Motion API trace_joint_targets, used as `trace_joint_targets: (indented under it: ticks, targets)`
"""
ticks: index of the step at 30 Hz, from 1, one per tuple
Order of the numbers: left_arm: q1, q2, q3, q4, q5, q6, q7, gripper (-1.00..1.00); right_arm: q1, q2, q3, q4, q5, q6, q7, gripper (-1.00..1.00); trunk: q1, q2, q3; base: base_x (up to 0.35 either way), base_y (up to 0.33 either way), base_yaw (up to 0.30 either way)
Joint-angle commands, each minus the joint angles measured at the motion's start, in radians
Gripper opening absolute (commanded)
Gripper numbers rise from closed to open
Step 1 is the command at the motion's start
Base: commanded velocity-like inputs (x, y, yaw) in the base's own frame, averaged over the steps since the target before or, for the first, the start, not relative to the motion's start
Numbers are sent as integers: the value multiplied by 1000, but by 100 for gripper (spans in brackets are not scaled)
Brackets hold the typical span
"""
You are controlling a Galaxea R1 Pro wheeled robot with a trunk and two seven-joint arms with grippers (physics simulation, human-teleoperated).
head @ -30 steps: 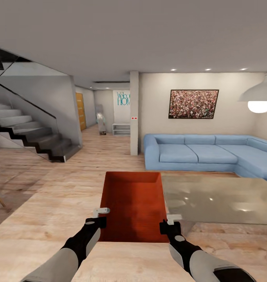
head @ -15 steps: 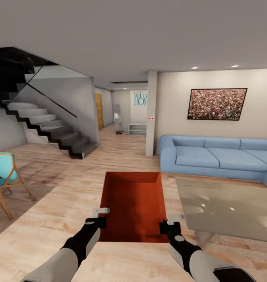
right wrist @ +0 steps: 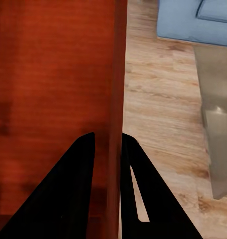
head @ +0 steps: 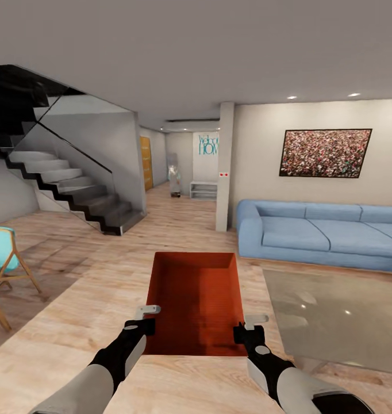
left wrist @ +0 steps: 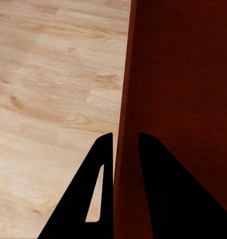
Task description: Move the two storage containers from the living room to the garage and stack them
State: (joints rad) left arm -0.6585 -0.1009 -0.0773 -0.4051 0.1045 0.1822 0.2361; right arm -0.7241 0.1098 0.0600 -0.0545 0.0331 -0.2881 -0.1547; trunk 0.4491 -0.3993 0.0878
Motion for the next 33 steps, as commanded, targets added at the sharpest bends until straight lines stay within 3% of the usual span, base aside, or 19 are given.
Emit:
trace_joint_targets:
  ticks: [1, 25, 33]
  targets:
    - [0, 1, 13, -4, -19, -63, 28, -100, 0, 1, -55, 1, 13, 1, 11, -100, 1, -1, 0, 321, 0, 0]
    - [-1, 1, 14, -4, -19, -63, 28, -100, 0, 1, -55, 1, 13, 1, 11, -100, 1, -1, 0, 321, 0, 0]
    - [-1, 1, 14, -4, -19, -63, 28, -100, 0, 1, -55, 1, 13, 1, 11, -100, 1, -1, 0, 321, 0, 194]
